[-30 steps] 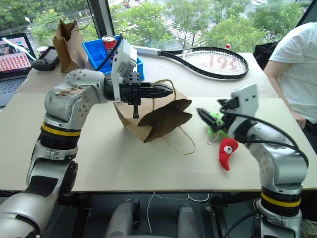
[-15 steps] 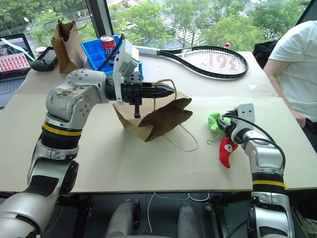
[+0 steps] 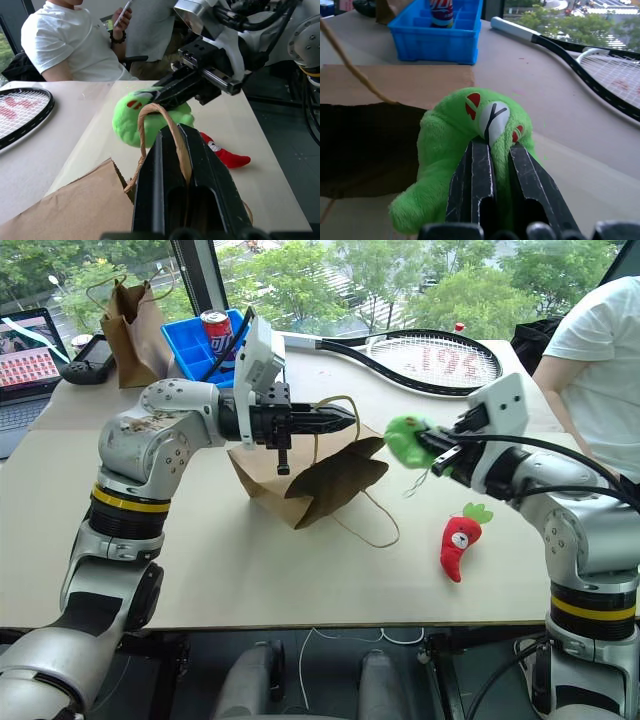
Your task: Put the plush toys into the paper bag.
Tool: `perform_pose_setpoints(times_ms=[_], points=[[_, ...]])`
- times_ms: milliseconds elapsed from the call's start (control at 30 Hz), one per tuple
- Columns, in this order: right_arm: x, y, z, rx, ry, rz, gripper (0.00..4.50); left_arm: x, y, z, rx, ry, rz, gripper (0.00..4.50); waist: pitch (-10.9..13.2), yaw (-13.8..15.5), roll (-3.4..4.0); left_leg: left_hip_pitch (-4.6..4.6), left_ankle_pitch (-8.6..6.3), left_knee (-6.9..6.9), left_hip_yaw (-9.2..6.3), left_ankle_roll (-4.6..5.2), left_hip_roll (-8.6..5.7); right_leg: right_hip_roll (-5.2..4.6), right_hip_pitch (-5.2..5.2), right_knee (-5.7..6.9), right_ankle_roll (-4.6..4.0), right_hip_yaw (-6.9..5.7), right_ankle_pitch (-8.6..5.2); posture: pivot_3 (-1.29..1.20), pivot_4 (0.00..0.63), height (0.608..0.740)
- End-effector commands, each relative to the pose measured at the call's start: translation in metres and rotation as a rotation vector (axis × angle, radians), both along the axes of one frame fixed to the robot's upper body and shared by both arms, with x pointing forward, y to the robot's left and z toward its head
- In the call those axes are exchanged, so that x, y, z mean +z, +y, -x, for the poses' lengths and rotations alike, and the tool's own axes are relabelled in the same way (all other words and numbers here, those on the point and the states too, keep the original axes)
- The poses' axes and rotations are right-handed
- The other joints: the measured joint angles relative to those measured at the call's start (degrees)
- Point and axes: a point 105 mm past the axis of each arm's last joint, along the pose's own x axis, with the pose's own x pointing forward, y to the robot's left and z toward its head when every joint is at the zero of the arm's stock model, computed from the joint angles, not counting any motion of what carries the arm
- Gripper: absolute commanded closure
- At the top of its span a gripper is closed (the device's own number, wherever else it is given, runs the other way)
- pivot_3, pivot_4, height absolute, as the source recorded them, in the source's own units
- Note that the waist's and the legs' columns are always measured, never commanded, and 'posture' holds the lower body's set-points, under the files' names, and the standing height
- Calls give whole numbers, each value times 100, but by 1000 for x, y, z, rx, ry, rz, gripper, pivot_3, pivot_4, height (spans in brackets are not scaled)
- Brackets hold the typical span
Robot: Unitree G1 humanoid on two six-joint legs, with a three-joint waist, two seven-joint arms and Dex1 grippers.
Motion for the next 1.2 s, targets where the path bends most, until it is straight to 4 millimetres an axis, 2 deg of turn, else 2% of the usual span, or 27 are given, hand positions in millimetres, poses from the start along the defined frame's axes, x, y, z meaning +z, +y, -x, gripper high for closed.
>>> perform_pose_setpoints(times_ms=[33,300,400,467,633,700,833,867,933,1067,1200], points=[[-6,27,10,83,28,28,4493,17,-4,4,-17,-51,23,4500,0,14,0,0,0,1,0,0,0,0,1,-1,0,0,0,0,150,740],[-30,78,-24,108,70,-13,4493,15,-17,13,-53,31,98,4500,1,7,1,-2,0,4,0,1,0,0,-5,5,-1,0,2,0,150,740],[-49,94,-39,93,145,-56,4493,15,-21,18,-62,73,129,4500,0,-2,1,-3,2,3,0,3,0,1,-6,7,21,0,14,0,150,740],[-56,101,-51,53,194,-190,4493,14,-24,22,-68,98,142,4500,0,5,1,-2,2,2,0,4,1,3,-4,7,29,-1,18,0,150,740],[-84,104,-68,-83,352,-485,4493,10,-26,29,-66,129,151,4500,1,3,1,-4,2,1,-1,3,1,3,-4,9,33,-1,21,0,150,740],[-93,103,-71,-132,383,-535,4493,9,-26,29,-57,134,151,4500,1,3,1,-3,2,0,-2,3,1,4,-3,9,33,-3,21,0,150,740],[-89,98,-75,-197,423,-749,4493,8,-21,23,-21,138,147,4500,1,-31,2,-3,1,-2,-2,2,2,4,-6,10,31,-3,22,0,150,740],[-86,97,-73,-195,428,-783,3594,8,-21,22,-14,140,144,4500,1,-40,2,-2,1,-4,-2,1,2,4,-5,10,31,-3,22,0,150,740],[-84,97,-71,-187,432,-807,3042,7,-20,21,-7,140,141,4500,1,-57,3,-2,1,-6,-3,1,2,4,-6,10,31,-4,22,0,150,740],[-84,93,-59,-159,402,-707,1654,5,-20,19,3,137,132,4500,1,-71,4,-1,1,-15,-4,1,1,4,-6,7,31,-4,20,0,150,740],[-82,71,-43,-162,347,-567,324,2,-19,14,16,129,117,4500,1,-98,4,-1,0,-23,-4,-3,1,4,-9,4,28,-4,19,0,150,740]])
